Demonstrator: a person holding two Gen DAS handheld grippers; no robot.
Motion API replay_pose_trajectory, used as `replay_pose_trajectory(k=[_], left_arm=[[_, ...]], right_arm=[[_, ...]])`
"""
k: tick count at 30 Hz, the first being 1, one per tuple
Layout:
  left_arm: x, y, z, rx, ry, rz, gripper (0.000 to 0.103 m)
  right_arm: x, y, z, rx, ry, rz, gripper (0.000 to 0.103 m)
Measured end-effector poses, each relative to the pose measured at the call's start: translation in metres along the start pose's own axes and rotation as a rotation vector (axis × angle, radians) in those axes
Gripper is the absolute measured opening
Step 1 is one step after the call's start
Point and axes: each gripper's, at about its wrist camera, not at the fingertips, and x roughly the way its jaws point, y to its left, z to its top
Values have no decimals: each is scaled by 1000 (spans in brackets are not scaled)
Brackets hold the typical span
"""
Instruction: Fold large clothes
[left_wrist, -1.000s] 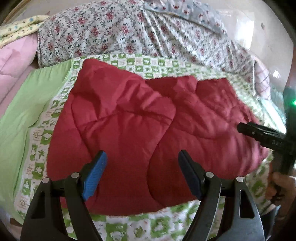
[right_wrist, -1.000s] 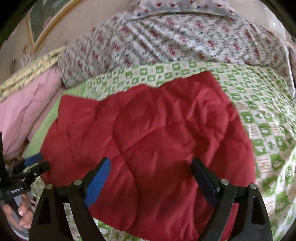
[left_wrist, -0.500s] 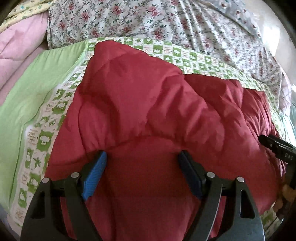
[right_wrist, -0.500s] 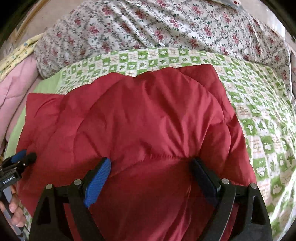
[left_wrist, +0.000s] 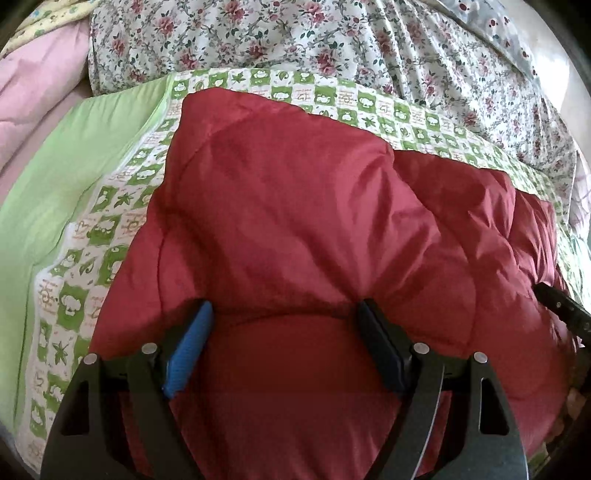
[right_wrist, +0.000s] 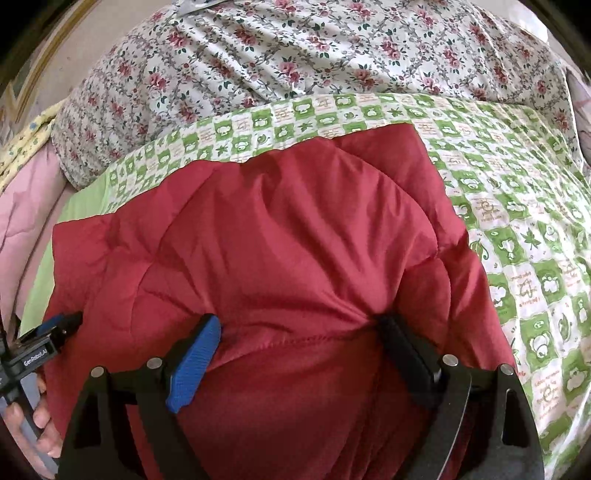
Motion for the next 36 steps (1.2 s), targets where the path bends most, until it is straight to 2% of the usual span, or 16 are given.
replay_pose_trajectory(k=[7,12,14,16,18,22,25,28,31,33,36], left_arm=[[-41,11,-14,-62,-8,-83,81],[-73,14,-43,-87,-21,-137,81],[-77,7,-51,-46,-17,-115,81],[-74,-3,-54,13,-11,-61,81],[-66,-5,-52,22,6,-46,81],[-56,-2,-52,1,20,-41,85],[-61,-4,-52,4,21,-30,85],[-77,-6,-53,-4,14,-42,84],[-92,-11,-58,12,1,-69,84],[-97,-16,-62,35,3,-54,84],[-101,-23,-68,69,9,-23,84]], right_arm=[[1,0,0,-15,-6,1,91],[1,-1,-1,-16,-11,1,91],[1,-1,-1,-15,-12,1,91],[1,-1,-1,-13,-9,4,91],[-4,-1,0,1,-11,19,91],[-45,1,-7,24,-61,65,90],[-85,15,-28,-37,-94,94,90],[-105,25,-52,-89,-95,100,90],[-104,27,-73,-119,-57,67,90],[-94,26,-83,-140,-28,16,90],[-83,18,-89,-137,-4,1,90]])
